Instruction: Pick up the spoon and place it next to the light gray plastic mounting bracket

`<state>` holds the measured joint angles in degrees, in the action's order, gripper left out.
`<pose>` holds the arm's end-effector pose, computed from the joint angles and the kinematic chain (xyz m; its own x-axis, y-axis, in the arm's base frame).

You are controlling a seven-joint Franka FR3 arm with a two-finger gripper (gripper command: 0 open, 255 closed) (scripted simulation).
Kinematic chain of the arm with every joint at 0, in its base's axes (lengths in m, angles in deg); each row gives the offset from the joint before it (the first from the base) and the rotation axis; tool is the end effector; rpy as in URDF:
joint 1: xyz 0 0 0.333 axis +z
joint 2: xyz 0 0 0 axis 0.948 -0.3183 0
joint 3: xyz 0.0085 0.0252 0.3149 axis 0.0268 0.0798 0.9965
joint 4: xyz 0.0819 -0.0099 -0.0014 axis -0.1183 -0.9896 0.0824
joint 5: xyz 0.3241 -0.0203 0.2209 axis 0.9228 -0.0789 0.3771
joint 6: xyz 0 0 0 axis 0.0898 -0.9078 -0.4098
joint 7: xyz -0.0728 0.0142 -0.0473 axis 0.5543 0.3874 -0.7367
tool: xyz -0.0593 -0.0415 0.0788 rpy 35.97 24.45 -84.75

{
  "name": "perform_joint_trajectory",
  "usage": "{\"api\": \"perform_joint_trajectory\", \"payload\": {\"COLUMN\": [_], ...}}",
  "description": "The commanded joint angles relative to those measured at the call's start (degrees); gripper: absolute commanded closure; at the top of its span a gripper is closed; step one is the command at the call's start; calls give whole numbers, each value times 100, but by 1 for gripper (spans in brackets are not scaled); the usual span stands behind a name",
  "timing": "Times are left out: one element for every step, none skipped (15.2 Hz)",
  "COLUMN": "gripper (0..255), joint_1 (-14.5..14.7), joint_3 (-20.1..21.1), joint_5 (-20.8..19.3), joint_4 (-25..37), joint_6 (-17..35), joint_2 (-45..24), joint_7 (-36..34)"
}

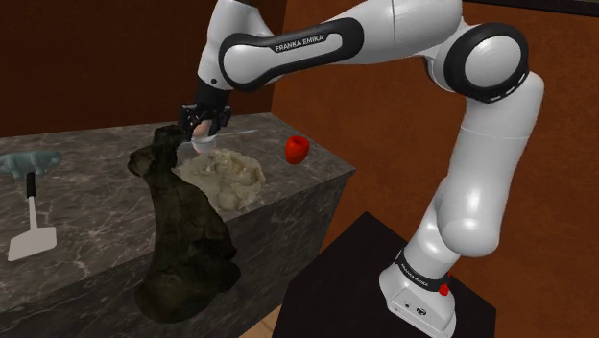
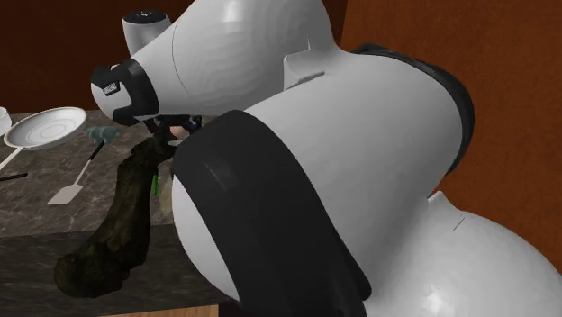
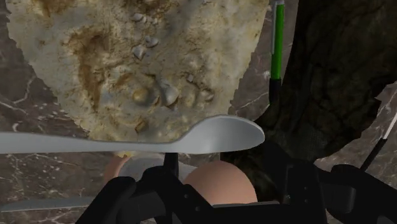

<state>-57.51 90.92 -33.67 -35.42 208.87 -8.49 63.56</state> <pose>0.5838 0.2798 0.4534 0.9726 0.0034 0.2326 0.0343 -0.9911 -0.1289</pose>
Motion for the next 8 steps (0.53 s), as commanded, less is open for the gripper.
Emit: {"api": "perform_joint_trajectory", "payload": {"gripper": [255,255,255,255,255,255,255,255], "joint_1": [163,249,337,428,522,620,723,829], "joint_3": [24,26,25,22,17,9,-2,-15], "joint_5": [-173,-247,-318,-385,-450,-511,-568,-622], "joint_4": [607,907,1222,1556,1910,2288,2697,3143], "joint_6": [-172,-269,-375,-491,-618,-757,-910,-1083], "joint_2": [-443,-651,-866,-1089,-1321,-1565,-1824,-2101], "joint_7": [-236,-334,-426,-511,-590,-661,-725,-781]}}
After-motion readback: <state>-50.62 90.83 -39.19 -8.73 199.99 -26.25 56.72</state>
